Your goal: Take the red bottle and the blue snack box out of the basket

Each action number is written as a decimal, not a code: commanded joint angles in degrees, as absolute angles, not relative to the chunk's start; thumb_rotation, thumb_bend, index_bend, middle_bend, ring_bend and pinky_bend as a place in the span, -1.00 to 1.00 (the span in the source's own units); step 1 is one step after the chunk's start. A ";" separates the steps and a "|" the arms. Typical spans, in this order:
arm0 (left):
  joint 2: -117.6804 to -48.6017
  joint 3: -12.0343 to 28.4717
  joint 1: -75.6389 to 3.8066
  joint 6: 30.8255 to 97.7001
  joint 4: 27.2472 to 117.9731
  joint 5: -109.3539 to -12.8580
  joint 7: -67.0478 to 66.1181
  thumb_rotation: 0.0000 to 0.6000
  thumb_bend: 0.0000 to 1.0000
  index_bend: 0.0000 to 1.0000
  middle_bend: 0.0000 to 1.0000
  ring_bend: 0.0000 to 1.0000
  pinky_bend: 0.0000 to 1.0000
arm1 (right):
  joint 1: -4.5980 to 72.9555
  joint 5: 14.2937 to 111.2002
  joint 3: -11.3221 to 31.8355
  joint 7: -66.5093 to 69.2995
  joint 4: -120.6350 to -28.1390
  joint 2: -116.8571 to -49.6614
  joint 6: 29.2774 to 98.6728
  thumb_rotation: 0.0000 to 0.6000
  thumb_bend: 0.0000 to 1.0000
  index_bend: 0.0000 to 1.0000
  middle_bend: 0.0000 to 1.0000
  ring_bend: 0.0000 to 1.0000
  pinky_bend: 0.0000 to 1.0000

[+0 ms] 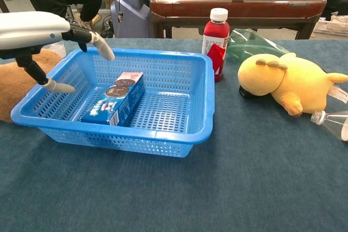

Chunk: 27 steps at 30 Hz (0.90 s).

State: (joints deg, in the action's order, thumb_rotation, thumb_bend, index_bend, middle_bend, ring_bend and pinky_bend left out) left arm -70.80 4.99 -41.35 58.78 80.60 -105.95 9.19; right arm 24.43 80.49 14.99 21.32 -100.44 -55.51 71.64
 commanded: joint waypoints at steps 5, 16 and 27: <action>-74.78 2.13 -46.02 60.12 71.17 -110.89 9.68 1.00 -0.51 -0.48 -0.55 -0.61 -0.46 | 23.54 80.50 14.50 21.87 -100.80 -54.80 72.11 1.00 -0.61 -1.00 -0.63 -0.74 -0.45; -77.96 -2.69 -50.52 60.78 61.97 -113.61 13.15 1.00 -0.52 -0.68 -0.64 -0.61 -0.46 | 22.51 80.12 13.97 22.80 -100.52 -54.56 72.42 1.00 -0.62 -1.00 -0.63 -0.74 -0.45; -79.66 -5.02 -52.99 60.60 60.74 -113.34 12.42 1.00 -0.52 -0.74 -0.68 -0.61 -0.46 | 22.45 79.50 14.18 23.23 -99.97 -54.87 72.24 1.00 -0.61 -1.00 -0.63 -0.74 -0.45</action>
State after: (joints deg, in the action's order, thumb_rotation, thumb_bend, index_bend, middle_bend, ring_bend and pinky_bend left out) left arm -79.50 -4.86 -52.82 60.66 60.85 -113.32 12.60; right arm 22.46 79.51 14.17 23.22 -99.97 -54.87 72.24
